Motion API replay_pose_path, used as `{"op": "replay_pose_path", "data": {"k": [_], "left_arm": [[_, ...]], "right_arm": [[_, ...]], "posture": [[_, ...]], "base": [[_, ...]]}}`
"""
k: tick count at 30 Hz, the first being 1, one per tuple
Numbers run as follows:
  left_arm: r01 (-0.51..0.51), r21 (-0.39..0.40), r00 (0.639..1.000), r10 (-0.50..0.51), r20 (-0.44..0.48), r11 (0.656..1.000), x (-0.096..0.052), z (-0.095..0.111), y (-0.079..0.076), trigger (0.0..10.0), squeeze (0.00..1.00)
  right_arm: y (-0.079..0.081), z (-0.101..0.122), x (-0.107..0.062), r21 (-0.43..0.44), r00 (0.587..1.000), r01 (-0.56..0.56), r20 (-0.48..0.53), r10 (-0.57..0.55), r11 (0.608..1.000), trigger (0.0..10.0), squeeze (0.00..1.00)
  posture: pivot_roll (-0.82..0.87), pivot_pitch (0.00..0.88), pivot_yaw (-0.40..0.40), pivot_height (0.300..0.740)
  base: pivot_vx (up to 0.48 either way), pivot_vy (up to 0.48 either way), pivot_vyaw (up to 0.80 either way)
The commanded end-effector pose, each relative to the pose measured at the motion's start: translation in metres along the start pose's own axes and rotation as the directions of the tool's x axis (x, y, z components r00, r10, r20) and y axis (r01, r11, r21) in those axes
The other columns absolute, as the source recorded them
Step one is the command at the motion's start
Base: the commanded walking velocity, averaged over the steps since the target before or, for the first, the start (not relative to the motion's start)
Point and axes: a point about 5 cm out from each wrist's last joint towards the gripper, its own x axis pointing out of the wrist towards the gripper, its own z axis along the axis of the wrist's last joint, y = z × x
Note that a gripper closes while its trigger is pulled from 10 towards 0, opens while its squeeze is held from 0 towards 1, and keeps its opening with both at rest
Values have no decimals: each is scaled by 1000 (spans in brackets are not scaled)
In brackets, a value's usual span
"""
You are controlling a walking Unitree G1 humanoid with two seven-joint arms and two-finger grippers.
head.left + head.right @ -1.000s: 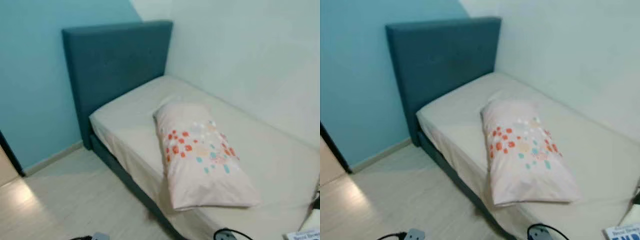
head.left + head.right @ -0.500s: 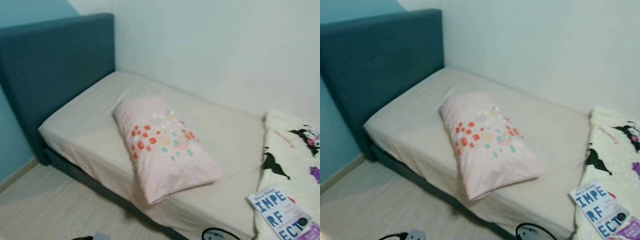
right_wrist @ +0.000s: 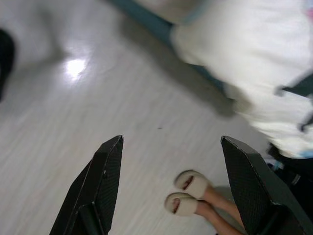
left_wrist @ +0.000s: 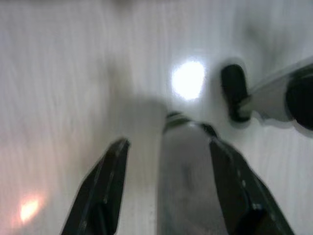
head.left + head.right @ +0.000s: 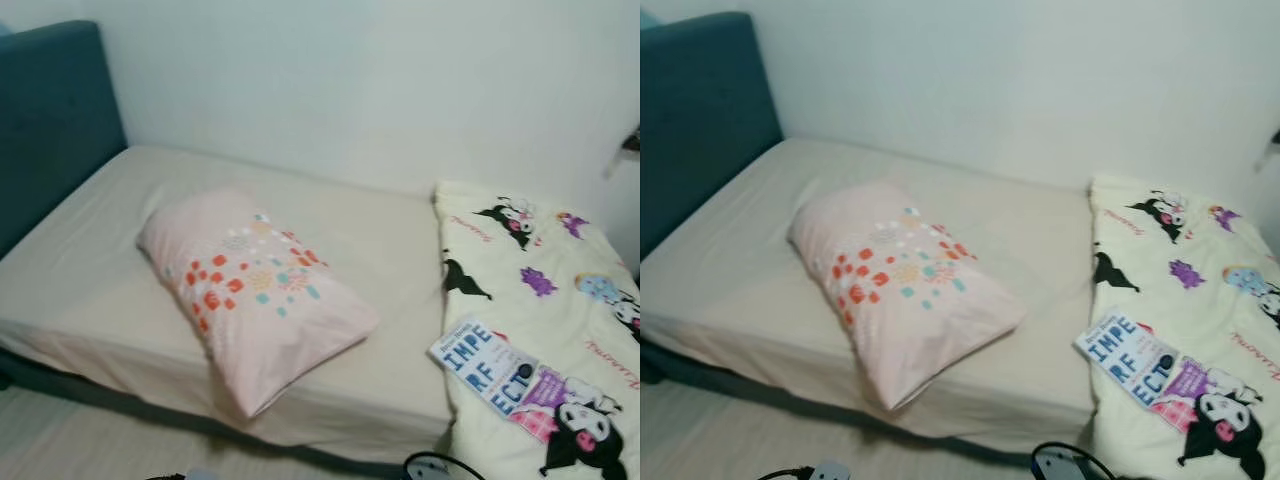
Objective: Clean up the room
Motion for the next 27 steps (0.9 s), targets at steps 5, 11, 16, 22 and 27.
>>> {"op": "replay_pose_path", "data": {"k": [5,11,16,22,27], "left_arm": [[11,1,998,-11,-58,1000,-2,-15,-2,10000,0],[13,3,998,-13,-60,1000,-2,-16,-3,10000,0],[8,-15,998,-9,-61,1000,-2,-17,-3,10000,0],[19,-16,999,-20,-50,1000,-2,-16,-4,10000,0],[20,-9,999,-21,-48,1000,-2,-15,-4,10000,0]], "right_arm": [[-1,-9,0,14,1000,-14,-15,14,1000,10000,0],[-4,-13,-1,15,1000,-11,-19,11,1000,10000,0],[4,-7,-1,14,1000,-23,-3,23,1000,10000,0],[20,4,-1,18,999,-48,21,47,999,10000,0],[26,9,-2,10,995,-90,41,89,996,10000,0]], "posture": [[44,0,-110,739],[42,0,-109,739],[40,0,-110,739],[39,0,-108,739],[36,0,-107,739]], "base": [[0,-480,-763],[0,-480,-765],[0,-288,-458],[0,0,0],[203,0,0]]}}
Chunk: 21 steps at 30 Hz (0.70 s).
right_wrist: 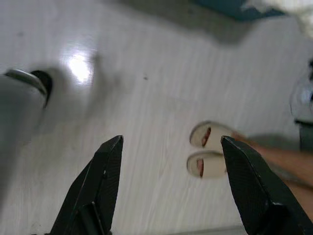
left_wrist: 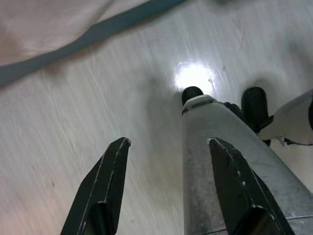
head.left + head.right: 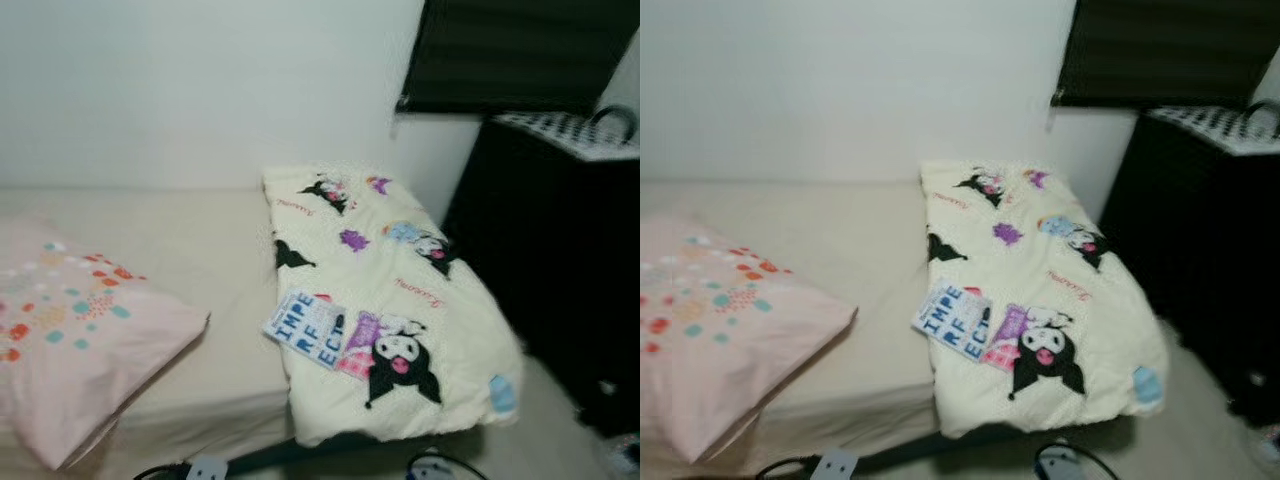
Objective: Clean up the room
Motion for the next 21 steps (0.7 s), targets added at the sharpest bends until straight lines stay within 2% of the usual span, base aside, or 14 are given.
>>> {"op": "replay_pose_path", "data": {"k": [1,3,8,21], "left_arm": [[22,0,999,-22,-50,1000,-2,-13,-5,10000,0],[22,-1,999,-22,-49,1000,-2,-13,-5,10000,0],[23,-2,999,-23,-48,1000,-2,-13,-5,10000,0],[30,-1,999,-30,-45,1000,-2,-13,-5,10000,0]], "right_arm": [[0,4,0,-1,1000,-16,15,16,1000,10000,0],[0,4,0,-18,1000,-19,13,19,1000,10000,0],[-1,2,0,-1,1000,-11,9,11,1000,10000,0],[-22,-8,0,19,999,41,2,-41,999,10000,0]], "posture": [[36,0,-107,739],[36,0,-106,739],[35,0,-109,739],[33,0,-111,739]], "base": [[368,0,0],[381,0,794],[381,0,794],[419,0,0]]}}
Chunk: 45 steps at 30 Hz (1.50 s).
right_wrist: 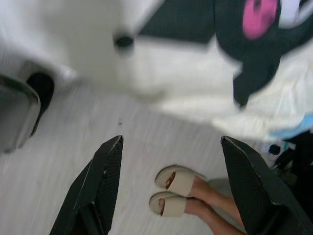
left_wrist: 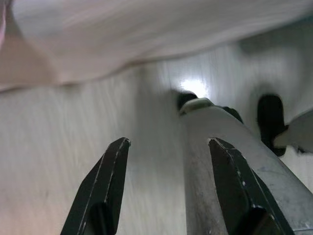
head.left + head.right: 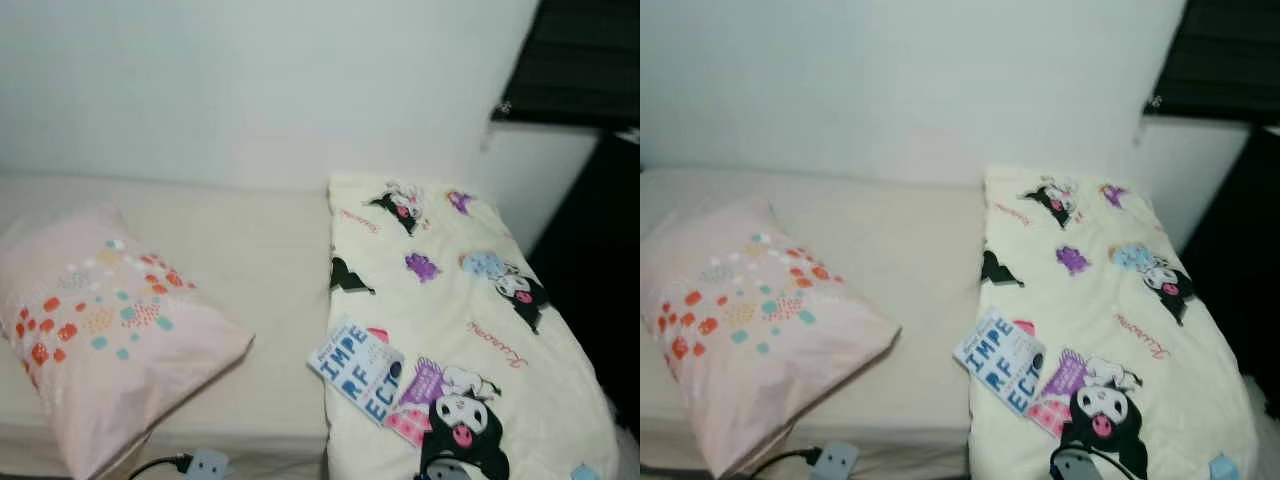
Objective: Clean up the room
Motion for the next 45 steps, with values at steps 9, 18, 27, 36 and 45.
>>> {"op": "replay_pose_path", "data": {"k": [9,18,27,36,45], "left_arm": [[-16,-22,997,14,-81,1000,-3,-22,-5,10000,0],[-94,-99,993,86,-87,991,-5,-26,-1,10000,0],[-84,-96,991,73,-116,992,-5,-31,-2,10000,0],[-77,-79,990,67,-124,994,-6,-34,-1,10000,0],[-75,-53,991,69,-115,996,-7,-35,2,10000,0]], "right_arm": [[-25,28,0,287,992,-2,124,-35,958,10000,0],[-87,113,-15,575,906,-38,365,-215,817,10000,0],[-60,90,-6,702,964,-96,243,-111,705,10000,0],[-27,60,0,755,985,-132,174,-3,643,10000,0],[-31,80,-3,799,950,-237,309,-38,553,10000,0]], "posture": [[21,0,-103,734],[11,0,-96,704],[22,0,-97,674],[26,0,-81,634],[55,1,-58,619]], "base": [[37,0,0],[0,0,0],[0,0,0],[0,0,0],[0,0,0]]}}
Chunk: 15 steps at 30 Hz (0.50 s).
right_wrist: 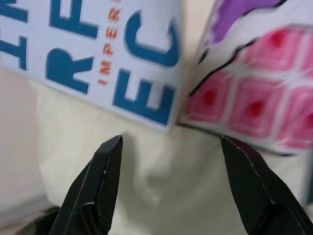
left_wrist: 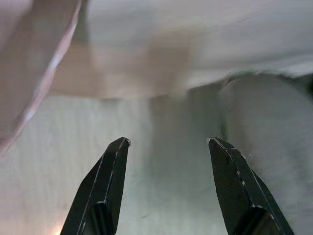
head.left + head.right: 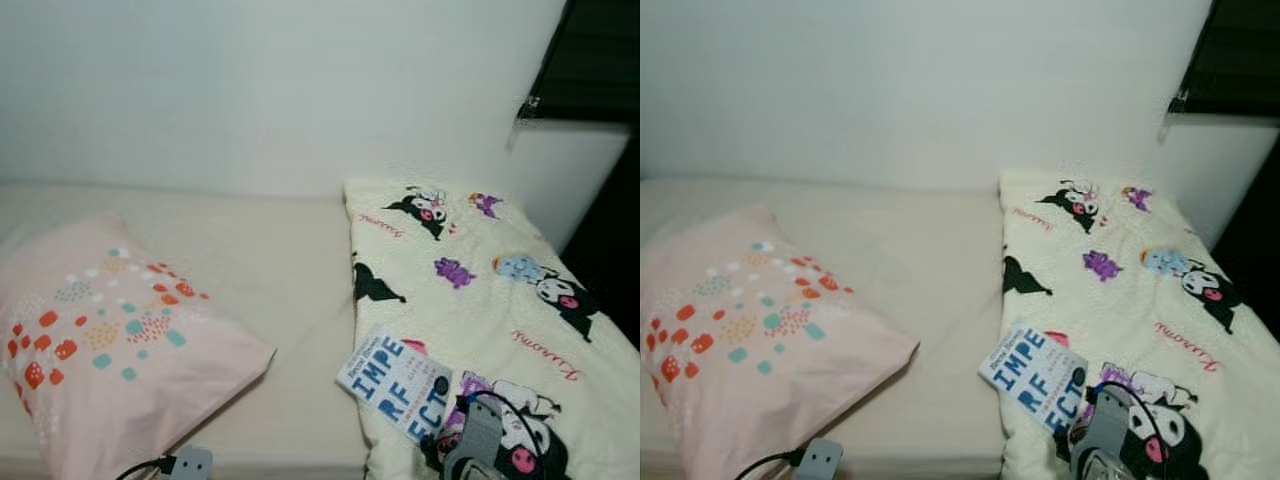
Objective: Clean up the room
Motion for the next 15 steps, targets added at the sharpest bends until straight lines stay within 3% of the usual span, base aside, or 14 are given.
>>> {"op": "replay_pose_path", "data": {"k": [1,8,10,11,15], "left_arm": [[36,30,995,-34,-91,999,-5,-25,-6,10000,0],[37,55,995,-31,-98,998,-5,-28,-2,10000,0],[1,57,997,4,-78,998,-6,-30,37,10000,0],[-10,58,997,14,-71,998,-7,-30,49,10000,0],[-18,64,997,23,-67,998,-8,-32,59,10000,0]], "right_arm": [[7,18,1,40,995,-35,90,31,999,10000,0],[8,28,1,87,988,-56,147,43,995,10000,0],[1,31,0,118,987,-40,161,20,992,10000,0],[-2,32,0,130,986,-32,168,10,991,10000,0],[-8,36,-2,152,983,-19,185,-10,988,10000,0]], "posture": [[60,5,-54,619],[77,20,-40,619],[93,30,-33,619],[94,32,-32,619],[99,43,-19,619]], "base": [[0,0,0],[0,0,0],[0,0,0],[0,0,0],[0,0,0]]}}
